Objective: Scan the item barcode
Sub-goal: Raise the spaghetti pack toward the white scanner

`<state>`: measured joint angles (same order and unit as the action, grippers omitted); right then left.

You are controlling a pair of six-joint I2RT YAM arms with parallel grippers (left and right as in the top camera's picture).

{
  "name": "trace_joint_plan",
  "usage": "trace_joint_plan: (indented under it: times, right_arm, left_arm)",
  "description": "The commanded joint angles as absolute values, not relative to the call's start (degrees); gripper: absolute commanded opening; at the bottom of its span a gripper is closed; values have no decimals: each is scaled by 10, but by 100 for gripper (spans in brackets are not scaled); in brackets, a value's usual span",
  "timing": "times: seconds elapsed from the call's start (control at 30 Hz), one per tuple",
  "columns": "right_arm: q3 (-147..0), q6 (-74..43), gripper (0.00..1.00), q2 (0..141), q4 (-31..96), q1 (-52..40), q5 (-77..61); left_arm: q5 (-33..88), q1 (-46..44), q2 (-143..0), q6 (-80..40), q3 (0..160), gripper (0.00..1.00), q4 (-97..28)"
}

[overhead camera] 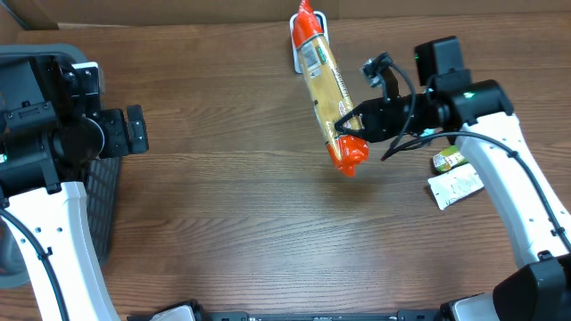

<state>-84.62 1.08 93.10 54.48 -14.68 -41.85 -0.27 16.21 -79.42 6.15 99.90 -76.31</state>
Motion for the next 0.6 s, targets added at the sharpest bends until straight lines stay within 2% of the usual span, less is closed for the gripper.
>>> trace_joint_plan:
  times: [0.0,0.23,0.47,0.57]
  right_arm:
    - [-887,-57,4,905,506,-200,-115]
    - [-887,-36,4,969,383,-285,255]
    - [-887,89,4,1077,237,-321,465]
    - [-887,203,4,1123,147,-323,506]
  left_arm:
    - [-4,161,-794,71,1003,100,-763]
    - [-4,161,-794,70,1003,100,-763]
    - [-4,161,-794,70,1003,100,-763]
    - [-4,161,-794,71,1003,100,-763]
